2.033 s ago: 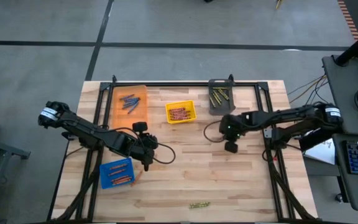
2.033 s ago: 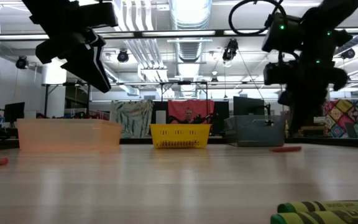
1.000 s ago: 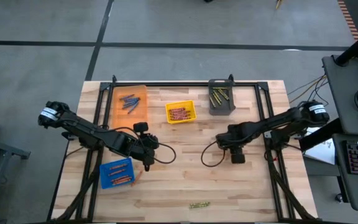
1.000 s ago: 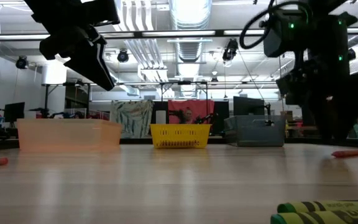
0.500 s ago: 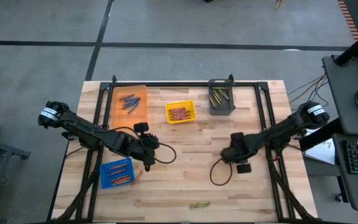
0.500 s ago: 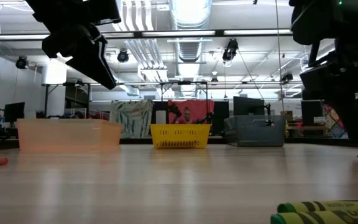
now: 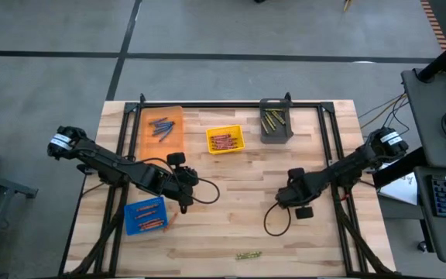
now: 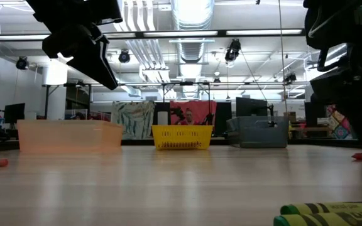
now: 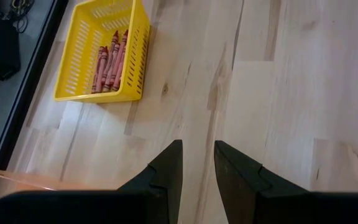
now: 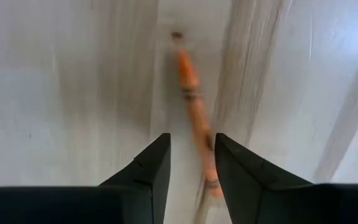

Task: Sort crayons
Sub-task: Put the orange crayon into the blue bin

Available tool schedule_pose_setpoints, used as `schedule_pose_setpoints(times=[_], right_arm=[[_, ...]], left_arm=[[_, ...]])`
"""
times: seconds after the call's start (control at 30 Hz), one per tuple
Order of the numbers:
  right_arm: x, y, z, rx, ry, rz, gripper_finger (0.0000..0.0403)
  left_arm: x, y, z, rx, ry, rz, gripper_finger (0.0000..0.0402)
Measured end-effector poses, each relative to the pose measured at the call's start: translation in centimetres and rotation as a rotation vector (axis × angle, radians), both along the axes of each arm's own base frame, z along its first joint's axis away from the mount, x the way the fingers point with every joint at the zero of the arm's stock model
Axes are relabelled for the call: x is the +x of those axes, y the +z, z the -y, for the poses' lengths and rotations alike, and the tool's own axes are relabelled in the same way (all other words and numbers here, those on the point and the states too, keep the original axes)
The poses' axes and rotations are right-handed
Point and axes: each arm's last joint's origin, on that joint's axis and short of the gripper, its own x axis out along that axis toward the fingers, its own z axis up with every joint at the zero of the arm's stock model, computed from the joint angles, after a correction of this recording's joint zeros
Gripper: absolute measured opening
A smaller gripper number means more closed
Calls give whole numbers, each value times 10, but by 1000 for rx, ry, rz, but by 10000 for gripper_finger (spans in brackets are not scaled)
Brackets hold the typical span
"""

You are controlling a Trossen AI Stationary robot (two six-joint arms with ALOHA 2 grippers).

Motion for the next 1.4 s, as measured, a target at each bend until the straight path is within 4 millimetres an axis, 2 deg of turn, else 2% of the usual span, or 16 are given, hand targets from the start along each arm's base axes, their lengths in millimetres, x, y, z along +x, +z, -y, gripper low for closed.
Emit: schedule_pose_setpoints(times=[0.33,0.43,0.57,0.67,0.8,0.97,1.2,1.4], right_arm=[[-1,-17,1,-15,16,23,101],[0,-22,1,-18,23,3,77],[1,-26,1,-13,58,-13,23],[2,-24,3,-5,54,-2,14],[9,-8,11,27,10,80,11],[36,19,23,72,-44,410,8],[86,46,39,199,63,941,8],[124,46,46,180,195,1304,8]], left_arm=[[1,0,0,-2,0,7,75],[1,1,0,-5,0,14,75],[1,1,0,-3,1,14,75],[-3,7,1,25,14,45,75],[-14,22,4,51,10,110,75],[-33,47,4,64,-8,217,75],[-63,76,-3,60,-1,363,75],[-81,95,-13,63,53,480,75]])
